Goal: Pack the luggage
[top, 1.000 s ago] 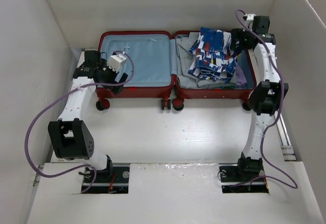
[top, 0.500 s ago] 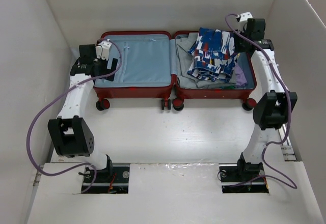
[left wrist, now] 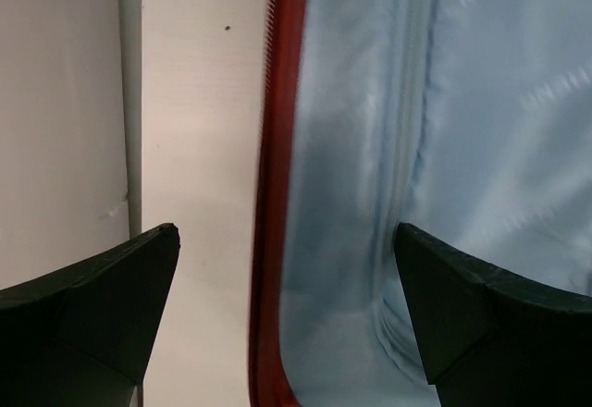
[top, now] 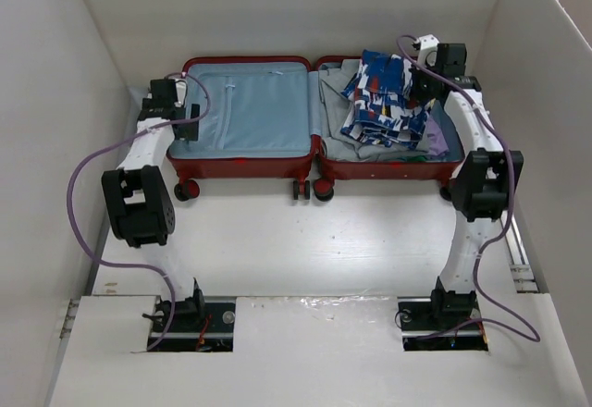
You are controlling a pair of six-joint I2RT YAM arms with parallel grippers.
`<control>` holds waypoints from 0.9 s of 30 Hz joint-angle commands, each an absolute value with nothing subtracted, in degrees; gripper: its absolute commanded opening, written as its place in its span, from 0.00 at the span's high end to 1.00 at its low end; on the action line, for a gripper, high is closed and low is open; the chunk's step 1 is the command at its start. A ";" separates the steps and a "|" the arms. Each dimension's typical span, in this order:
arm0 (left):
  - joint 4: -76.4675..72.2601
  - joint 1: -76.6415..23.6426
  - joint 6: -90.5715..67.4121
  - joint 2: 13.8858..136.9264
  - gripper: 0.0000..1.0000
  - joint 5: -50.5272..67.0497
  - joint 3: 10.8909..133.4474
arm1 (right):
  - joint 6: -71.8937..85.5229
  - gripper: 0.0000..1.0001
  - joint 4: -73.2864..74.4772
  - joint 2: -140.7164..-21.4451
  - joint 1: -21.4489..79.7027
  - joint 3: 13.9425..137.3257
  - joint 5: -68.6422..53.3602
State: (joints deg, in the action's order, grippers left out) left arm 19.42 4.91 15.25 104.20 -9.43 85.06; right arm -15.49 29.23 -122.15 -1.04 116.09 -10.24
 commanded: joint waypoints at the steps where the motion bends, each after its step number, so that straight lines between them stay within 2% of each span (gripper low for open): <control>1: 18.54 7.90 11.79 107.21 0.00 -11.79 91.48 | -14.85 0.92 31.55 -116.47 -1.74 114.26 -8.36; 5: 20.92 11.16 10.55 109.24 0.00 -3.79 94.48 | -14.33 0.60 35.66 -111.63 -4.65 112.94 -4.31; 6: 20.92 11.16 10.55 109.25 0.01 -3.26 94.48 | -13.54 0.45 36.64 -111.62 -5.18 112.16 -3.52; 9: 20.92 11.16 11.42 109.78 0.12 -0.19 92.82 | -12.92 0.30 38.06 -111.10 -7.46 108.82 -1.14; 10: 20.92 11.16 12.03 110.73 0.22 1.30 92.81 | -12.14 0.28 38.06 -111.09 -8.08 107.68 -0.53; 14: 22.94 11.16 12.66 115.04 0.36 1.93 94.65 | -11.08 0.26 38.06 -112.93 -11.24 103.98 0.08; 18: 20.93 11.16 12.66 116.19 0.37 0.62 94.04 | -11.07 0.26 38.06 -116.36 -13.18 103.97 0.09; 21: 20.39 11.16 13.18 117.59 0.62 0.62 94.04 | -11.07 0.25 37.44 -118.65 -13.18 103.45 -1.22; 24: 23.36 11.16 13.80 119.27 1.00 2.89 95.35 | -11.86 0.26 37.44 -120.49 -13.18 102.84 -5.60; 26: 23.99 11.16 14.49 118.66 1.00 4.21 95.36 | -11.87 0.33 35.87 -120.50 -13.18 101.43 -8.16; 27: 24.69 11.16 15.28 117.87 1.00 5.52 95.36 | -12.39 0.47 35.86 -120.50 -13.18 101.43 -9.39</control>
